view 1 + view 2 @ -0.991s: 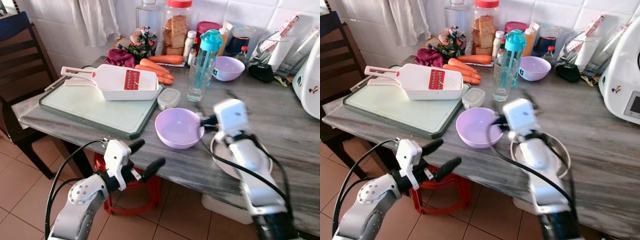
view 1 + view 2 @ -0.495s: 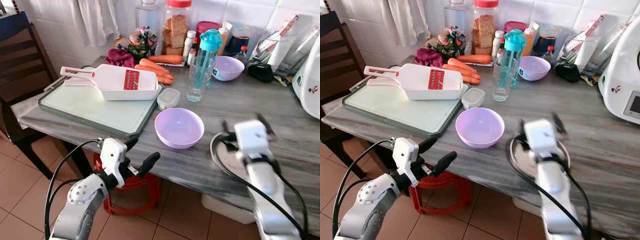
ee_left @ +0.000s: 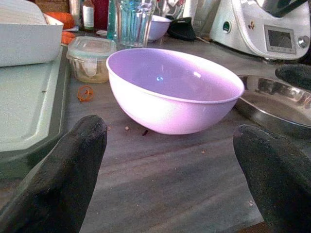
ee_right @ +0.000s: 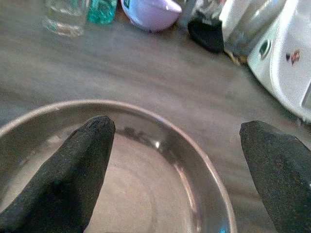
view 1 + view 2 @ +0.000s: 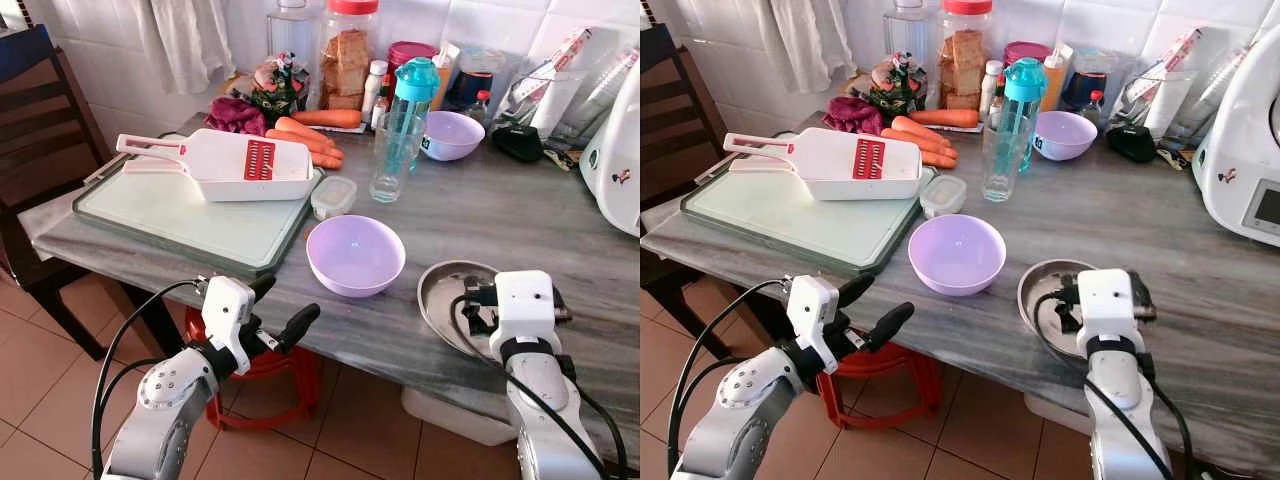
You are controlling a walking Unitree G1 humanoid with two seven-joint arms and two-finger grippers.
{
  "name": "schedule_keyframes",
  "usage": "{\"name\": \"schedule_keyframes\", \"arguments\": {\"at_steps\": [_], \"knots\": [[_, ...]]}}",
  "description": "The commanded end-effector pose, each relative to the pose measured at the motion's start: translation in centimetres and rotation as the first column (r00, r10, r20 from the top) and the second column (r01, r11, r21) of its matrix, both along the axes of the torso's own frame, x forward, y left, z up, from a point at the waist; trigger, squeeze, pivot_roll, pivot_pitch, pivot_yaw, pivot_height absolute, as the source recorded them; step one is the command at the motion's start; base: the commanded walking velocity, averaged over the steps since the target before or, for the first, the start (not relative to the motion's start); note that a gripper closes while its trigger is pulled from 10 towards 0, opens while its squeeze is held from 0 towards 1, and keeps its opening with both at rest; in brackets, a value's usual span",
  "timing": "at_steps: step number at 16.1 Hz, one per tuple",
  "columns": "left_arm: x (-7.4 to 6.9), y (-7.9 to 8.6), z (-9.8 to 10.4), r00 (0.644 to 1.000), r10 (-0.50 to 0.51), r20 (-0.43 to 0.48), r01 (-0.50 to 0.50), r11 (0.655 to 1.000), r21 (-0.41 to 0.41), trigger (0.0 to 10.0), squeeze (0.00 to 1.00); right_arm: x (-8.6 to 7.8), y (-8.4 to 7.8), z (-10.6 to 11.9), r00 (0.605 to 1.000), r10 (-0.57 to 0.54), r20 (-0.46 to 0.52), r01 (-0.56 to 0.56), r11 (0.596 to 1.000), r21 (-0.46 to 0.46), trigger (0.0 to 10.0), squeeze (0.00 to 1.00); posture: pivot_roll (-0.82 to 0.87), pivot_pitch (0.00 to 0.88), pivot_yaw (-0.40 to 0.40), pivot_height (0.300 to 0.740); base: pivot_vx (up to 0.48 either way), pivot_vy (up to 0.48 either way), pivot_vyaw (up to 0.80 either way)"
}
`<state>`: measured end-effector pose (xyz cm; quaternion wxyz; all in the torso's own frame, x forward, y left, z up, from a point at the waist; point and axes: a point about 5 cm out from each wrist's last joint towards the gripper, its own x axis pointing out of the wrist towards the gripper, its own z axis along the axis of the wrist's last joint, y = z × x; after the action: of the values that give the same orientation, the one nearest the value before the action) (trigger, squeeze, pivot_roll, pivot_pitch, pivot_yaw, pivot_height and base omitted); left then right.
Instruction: Setting the table
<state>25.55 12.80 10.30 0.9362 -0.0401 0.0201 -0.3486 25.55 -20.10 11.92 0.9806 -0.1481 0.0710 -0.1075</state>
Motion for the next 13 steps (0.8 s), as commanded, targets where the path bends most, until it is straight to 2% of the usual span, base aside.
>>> {"name": "schedule_keyframes", "arguments": {"at_steps": [1,4,9,13], "knots": [[0.2,-0.2,-0.1,1.0,-0.005,-0.005,0.005,1.0,0.02,10.0,0.0,0.2,-0.4,0.4,1.0,-0.019,-0.001,0.019,1.0,0.02,10.0,0.0,0.03,0.051,-0.041,0.74,0.0,0.0,0.0],[0.0,-0.3,0.3,1.0,-0.029,0.004,0.029,1.0,-0.009,10.0,0.0,0.7,-0.9,0.0,0.998,-0.041,-0.049,0.044,0.997,0.063,10.0,0.0,0.03,0.053,-0.044,0.74,0.0,0.0,0.0],[-1.3,0.0,0.4,0.983,-0.18,-0.044,0.179,0.983,-0.031,10.0,0.0,1.1,-1.0,-0.7,0.991,-0.023,-0.131,0.037,0.994,0.105,10.0,0.0,0.03,0.056,-0.049,0.74,0.0,0.0,0.0],[-1.4,0.0,0.4,0.978,-0.202,-0.051,0.201,0.979,-0.023,10.0,0.0,1.0,-1.2,-1.4,0.983,-0.028,-0.184,0.056,0.987,0.151,10.0,0.0,0.03,0.057,-0.047,0.74,0.0,0.0,0.0]]}}
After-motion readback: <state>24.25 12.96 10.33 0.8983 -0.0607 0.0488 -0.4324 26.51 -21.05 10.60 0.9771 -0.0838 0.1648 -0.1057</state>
